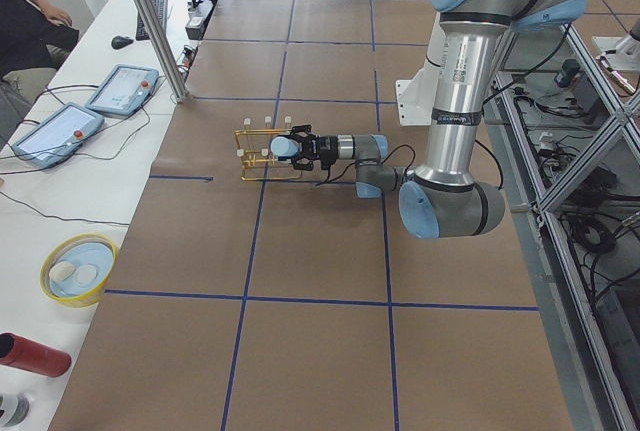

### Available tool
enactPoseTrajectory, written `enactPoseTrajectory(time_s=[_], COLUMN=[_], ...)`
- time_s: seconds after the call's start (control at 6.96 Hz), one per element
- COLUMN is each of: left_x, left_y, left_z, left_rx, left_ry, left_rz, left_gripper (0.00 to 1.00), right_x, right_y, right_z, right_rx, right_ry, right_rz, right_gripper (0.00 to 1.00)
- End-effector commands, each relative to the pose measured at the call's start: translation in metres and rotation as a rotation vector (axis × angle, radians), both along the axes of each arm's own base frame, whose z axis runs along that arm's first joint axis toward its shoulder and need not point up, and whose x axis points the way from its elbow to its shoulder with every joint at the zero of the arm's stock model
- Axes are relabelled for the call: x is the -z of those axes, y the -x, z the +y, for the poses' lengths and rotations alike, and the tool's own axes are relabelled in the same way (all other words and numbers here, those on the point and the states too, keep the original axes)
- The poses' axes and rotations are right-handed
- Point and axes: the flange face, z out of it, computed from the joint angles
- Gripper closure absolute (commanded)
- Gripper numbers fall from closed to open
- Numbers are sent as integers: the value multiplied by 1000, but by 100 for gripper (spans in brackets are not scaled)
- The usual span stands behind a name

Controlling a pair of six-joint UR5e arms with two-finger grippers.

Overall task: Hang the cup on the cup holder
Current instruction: 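Move the tilted cup with the left gripper toward the gold rack's pegs, then slide the cup onto a white peg of the rack with the left gripper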

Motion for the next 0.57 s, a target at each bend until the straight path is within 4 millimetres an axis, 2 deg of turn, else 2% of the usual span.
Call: enactPoseTrajectory(time_s=[0.0, 0.14, 0.43], left_x=[2, 3, 4], left_y=[0, 0, 0], left_z=[0, 1, 1], left_rx=[-2, -2, -4], left_ry=[-2, -3, -3], left_rz=[7, 10, 13], left_gripper=[16, 0, 0], right_x=[0, 0, 0], right_y=[0, 0, 0], right_z=[0, 0, 0], right_rx=[0, 1, 0], right_ry=[0, -1, 0], right_rz=[0, 0, 0], right_gripper=[0, 0, 0])
